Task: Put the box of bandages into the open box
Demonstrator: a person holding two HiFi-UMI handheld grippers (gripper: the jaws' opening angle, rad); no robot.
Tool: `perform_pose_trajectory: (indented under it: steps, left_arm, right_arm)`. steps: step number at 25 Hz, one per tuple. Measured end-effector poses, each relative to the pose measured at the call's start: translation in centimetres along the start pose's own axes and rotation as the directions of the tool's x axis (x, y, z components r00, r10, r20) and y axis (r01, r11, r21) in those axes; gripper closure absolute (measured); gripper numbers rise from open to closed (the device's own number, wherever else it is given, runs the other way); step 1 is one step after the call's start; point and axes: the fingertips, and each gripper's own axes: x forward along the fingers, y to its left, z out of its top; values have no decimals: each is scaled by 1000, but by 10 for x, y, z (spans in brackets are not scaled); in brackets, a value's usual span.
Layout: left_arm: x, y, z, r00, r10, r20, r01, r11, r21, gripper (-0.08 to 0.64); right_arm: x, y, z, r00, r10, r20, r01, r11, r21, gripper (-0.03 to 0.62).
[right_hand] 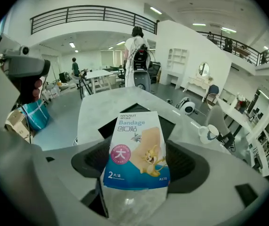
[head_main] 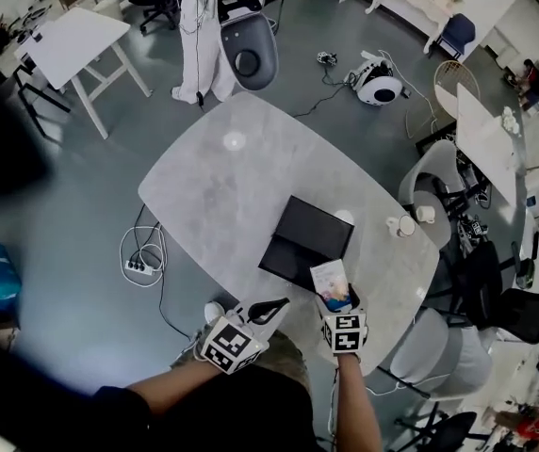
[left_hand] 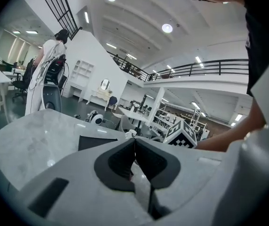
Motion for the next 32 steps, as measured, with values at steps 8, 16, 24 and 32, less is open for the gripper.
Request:
perform_pose_trajectory:
  steps: [8, 16, 24, 32]
  left_arm:
    - [-63, 41, 3, 998, 7, 59, -6, 1000, -16, 544]
    - [-91, 84, 1, 994, 79, 76, -74, 995, -60, 544]
    - [-89, 122, 6, 980, 190, 55, -183, 977, -112, 543]
    - [-49, 137, 13, 977, 212, 12, -210, 972, -101, 544]
  right_arm:
    - [24, 70, 41, 1000, 12, -24, -15, 993, -120, 256]
    - [61, 97, 43, 995, 44, -89, -63, 971, -232, 256]
    - [99, 86, 23, 985, 84, -153, -118, 966, -229, 256]
    - [133, 78, 12, 966, 162, -204, -222, 920, -321, 256]
